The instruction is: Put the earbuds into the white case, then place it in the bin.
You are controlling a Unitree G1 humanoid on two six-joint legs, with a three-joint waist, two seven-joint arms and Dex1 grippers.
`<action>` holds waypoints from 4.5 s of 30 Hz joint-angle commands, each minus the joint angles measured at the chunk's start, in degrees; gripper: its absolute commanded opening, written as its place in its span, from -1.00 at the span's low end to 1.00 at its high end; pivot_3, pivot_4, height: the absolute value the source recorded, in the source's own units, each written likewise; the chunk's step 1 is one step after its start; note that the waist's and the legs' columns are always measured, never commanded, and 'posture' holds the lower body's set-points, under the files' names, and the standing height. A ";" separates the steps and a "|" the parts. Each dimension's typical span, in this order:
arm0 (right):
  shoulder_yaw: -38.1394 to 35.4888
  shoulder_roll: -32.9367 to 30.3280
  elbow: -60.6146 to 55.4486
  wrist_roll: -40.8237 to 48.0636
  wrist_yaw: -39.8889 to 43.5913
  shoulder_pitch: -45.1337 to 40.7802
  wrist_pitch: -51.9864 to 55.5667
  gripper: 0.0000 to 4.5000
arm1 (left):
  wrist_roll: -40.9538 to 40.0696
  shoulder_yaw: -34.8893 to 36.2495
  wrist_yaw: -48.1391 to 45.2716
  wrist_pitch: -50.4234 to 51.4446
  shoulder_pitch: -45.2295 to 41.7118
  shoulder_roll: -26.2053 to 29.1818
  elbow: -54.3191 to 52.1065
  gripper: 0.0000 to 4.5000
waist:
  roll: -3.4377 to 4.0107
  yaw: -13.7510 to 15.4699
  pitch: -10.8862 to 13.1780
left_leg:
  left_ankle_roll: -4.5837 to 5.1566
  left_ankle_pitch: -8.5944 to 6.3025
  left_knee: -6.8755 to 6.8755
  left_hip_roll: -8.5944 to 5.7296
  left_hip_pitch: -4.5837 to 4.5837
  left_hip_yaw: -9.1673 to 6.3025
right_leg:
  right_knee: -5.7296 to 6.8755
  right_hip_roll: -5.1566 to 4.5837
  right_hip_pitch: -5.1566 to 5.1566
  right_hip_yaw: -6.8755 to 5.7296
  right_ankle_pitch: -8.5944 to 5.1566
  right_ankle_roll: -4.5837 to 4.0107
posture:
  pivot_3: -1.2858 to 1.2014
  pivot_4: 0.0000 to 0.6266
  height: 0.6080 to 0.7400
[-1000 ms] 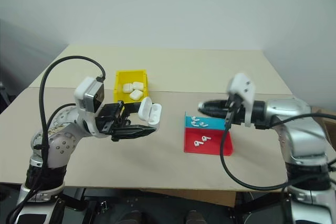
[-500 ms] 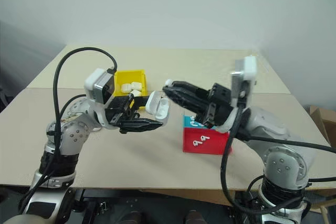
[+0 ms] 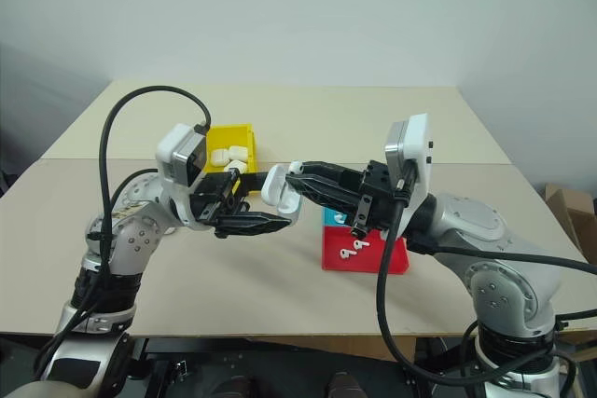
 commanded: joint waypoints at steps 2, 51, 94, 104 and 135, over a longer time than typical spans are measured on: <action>0.78 -2.36 0.16 -1.00 3.01 0.58 -2.30 -0.30 | -0.81 0.92 0.33 -1.40 -0.45 -0.22 -1.84 0.23 | 0.00 0.02 0.00 | 0.00 0.00 0.00 0.00 0.00 0.00 | -0.01 0.00 0.00 0.00 0.00 0.00 | 0.03 -0.52 1.00; 41.63 2.93 105.74 -78.55 33.03 -45.19 -72.36 0.09 | -3.58 8.71 8.48 -1.00 10.05 8.98 -12.88 0.23 | 0.12 -0.36 0.13 | -0.07 0.04 -0.12 0.00 -0.25 0.20 | 0.15 -0.01 -0.57 0.17 0.03 -0.10 | 0.03 -0.52 1.00; 40.42 1.46 107.76 -83.55 32.10 -42.64 -73.98 -0.92 | -3.56 8.23 8.16 -1.33 9.55 9.86 -12.65 0.23 | 0.12 -1.52 0.12 | -0.07 0.04 -0.14 0.00 0.06 0.18 | 0.15 0.00 -0.21 0.15 0.03 -0.10 | 0.03 -0.52 1.00; 40.15 1.41 107.95 -84.38 31.11 -42.74 -73.56 -0.33 | -3.62 8.09 8.28 -1.23 9.42 9.86 -12.70 0.23 | 0.12 -1.54 0.13 | -0.07 0.04 -0.14 0.00 0.28 0.17 | 0.11 0.00 0.05 0.13 0.02 -0.09 | 0.03 -0.52 1.00; 38.66 3.84 107.95 -83.57 30.01 -44.39 -74.77 -0.33 | -3.81 8.60 8.69 -1.37 10.53 10.08 -13.84 0.23 | 0.12 -1.72 0.13 | -0.07 0.04 -0.16 0.01 0.44 0.16 | 0.09 0.00 0.20 0.13 0.02 -0.09 | 0.03 -0.52 1.00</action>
